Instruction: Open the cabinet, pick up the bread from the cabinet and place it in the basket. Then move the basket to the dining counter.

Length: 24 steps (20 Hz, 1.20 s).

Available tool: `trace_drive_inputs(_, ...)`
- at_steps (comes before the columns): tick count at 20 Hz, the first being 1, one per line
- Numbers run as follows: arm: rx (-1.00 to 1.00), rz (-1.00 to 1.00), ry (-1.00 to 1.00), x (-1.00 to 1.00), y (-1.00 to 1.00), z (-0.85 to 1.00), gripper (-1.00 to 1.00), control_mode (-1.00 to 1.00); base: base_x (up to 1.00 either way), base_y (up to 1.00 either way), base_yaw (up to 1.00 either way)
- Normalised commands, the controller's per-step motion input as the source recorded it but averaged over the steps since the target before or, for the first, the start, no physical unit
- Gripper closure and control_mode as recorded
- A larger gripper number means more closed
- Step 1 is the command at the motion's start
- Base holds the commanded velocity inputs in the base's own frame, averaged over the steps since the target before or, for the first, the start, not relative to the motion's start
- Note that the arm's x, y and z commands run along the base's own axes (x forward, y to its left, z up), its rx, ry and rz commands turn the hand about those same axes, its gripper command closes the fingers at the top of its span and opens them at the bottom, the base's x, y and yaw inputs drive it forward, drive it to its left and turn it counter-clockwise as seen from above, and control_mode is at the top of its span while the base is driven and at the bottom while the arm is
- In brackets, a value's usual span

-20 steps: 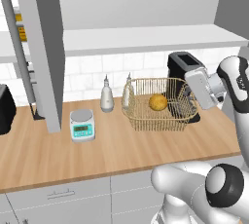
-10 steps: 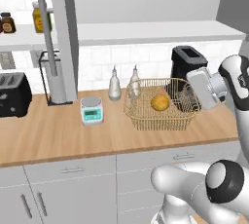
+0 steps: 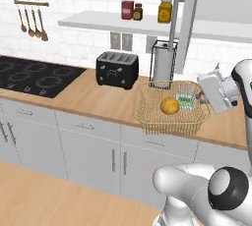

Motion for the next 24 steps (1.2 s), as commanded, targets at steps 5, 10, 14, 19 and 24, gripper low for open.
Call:
trace_drive_inputs(5, 0.0, 0.0, 0.0, 0.0, 0.0, 0.0, 1.0, 1.0, 0.0, 0.24, 0.95)
trace_drive_inputs(10, 0.0, 0.0, 0.0, 0.0, 0.0, 0.0, 1.0, 1.0, 0.03, 0.42, 0.86)
trace_drive_inputs(14, 0.0, 0.0, 0.0, 0.0, 0.0, 0.0, 1.0, 1.0, 0.01, 0.58, 0.82)
trace_drive_inputs(19, 0.0, 0.0, 0.0, 0.0, 0.0, 0.0, 1.0, 1.0, 0.0, 0.61, 0.82)
trace_drive_inputs(24, 0.0, 0.0, 0.0, 0.0, 0.0, 0.0, 1.0, 1.0, 0.0, 0.82, 0.79)
